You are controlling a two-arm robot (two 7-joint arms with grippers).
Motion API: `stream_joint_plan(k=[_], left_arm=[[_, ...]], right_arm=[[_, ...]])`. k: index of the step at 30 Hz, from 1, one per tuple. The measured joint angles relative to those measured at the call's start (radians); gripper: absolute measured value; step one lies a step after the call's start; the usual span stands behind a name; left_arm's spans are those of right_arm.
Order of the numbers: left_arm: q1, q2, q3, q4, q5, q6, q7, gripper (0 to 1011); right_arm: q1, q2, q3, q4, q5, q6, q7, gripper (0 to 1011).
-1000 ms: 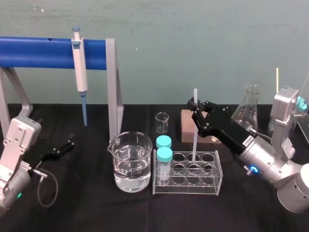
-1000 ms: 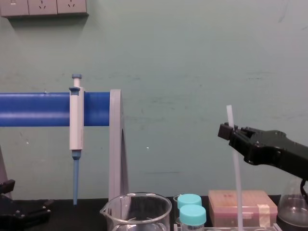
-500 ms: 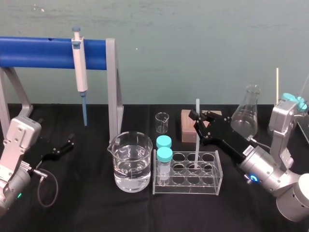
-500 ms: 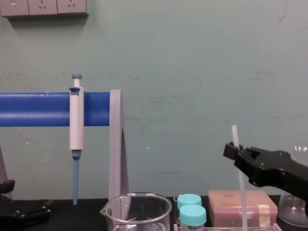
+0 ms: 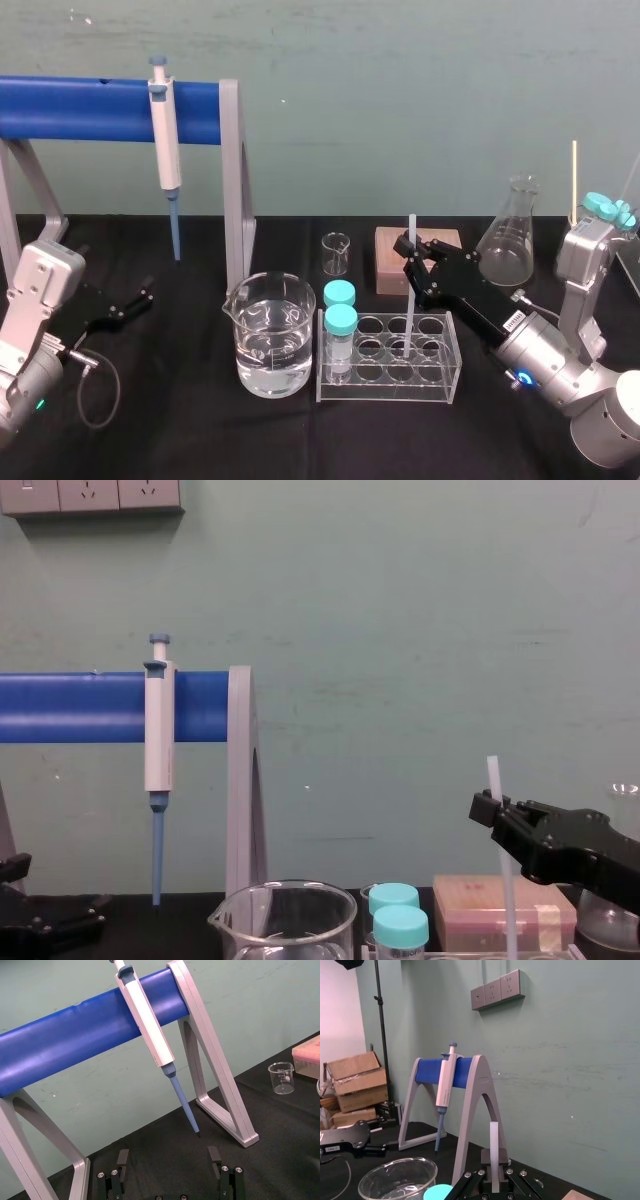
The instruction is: Pick up the stirring rod with one hand, then place it down.
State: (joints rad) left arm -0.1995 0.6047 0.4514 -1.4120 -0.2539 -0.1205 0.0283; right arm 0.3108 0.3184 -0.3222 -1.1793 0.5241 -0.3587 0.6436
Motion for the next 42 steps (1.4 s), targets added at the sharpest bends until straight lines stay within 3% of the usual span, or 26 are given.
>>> stream_joint_plan(k=[29,42], left_arm=[[0.000,0.000,0.000,0.000,0.000,0.000,0.000,1000],[0.000,0.000,0.000,0.000,0.000,0.000,0.000,1000]], right_arm=[[-0.025,0.001,0.008,-0.008,-0.038,0.009,-0.032,84],[-0.024,0.001,0.007,-0.006,-0.035,0.009,-0.030,483]])
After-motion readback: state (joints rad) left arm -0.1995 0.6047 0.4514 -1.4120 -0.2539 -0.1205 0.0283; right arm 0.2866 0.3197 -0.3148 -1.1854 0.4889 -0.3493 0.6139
